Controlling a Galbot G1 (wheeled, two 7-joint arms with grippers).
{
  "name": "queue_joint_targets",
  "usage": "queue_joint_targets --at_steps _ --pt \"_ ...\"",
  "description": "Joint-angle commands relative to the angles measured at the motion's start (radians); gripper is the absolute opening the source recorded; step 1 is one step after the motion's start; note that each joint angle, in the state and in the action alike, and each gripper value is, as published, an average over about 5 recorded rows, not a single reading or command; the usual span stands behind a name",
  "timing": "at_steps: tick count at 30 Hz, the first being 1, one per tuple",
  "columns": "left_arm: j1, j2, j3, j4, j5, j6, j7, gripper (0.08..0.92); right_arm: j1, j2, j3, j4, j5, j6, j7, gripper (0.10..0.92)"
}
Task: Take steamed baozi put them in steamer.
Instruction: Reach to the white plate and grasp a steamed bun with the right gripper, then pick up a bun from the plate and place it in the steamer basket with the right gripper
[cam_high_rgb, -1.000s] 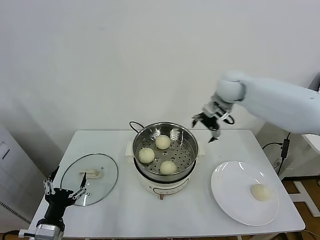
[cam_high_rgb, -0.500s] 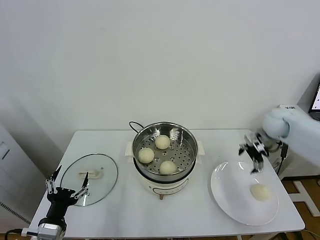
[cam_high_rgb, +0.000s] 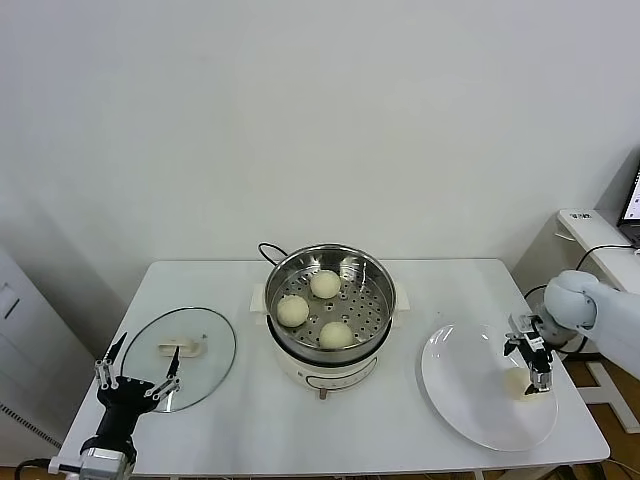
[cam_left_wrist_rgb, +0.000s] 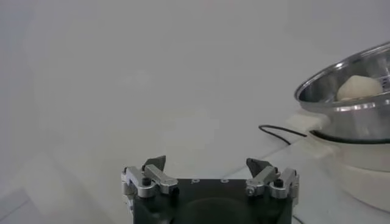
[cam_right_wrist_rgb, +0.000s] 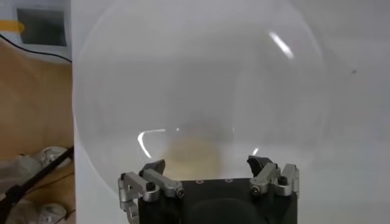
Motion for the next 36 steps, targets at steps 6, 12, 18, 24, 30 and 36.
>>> queue_joint_targets --at_steps 6,12,18,24,30,36 --pt "0.006 -0.004 -0.002 -0.006 0.004 -0.006 0.000 0.823 -0.110 -0.029 0.075 -0.012 -0.019 -0.020 0.034 0.806" --pt "0.008 -0.005 -0.003 -0.010 0.004 -0.009 0.000 0.823 -0.111 -0.030 0.089 -0.007 0.004 -0.018 0.042 0.706" --pt "0.011 -0.001 -0.006 -0.016 0.003 -0.008 0.000 0.823 0.023 -0.028 0.009 0.022 0.095 -0.024 0.038 0.542" --pt "0.008 0.004 -0.007 -0.016 0.001 -0.006 0.000 0.823 0.437 0.058 -0.263 0.006 0.344 -0.045 0.019 0.414" --pt "0.009 0.006 -0.012 -0.020 -0.006 -0.008 0.001 0.823 0.735 0.284 -0.387 -0.068 0.616 -0.096 -0.007 0.399" --pt "0.002 0.005 -0.012 -0.021 -0.012 -0.008 0.000 0.823 0.842 0.462 -0.412 -0.056 0.781 -0.181 -0.008 0.399"
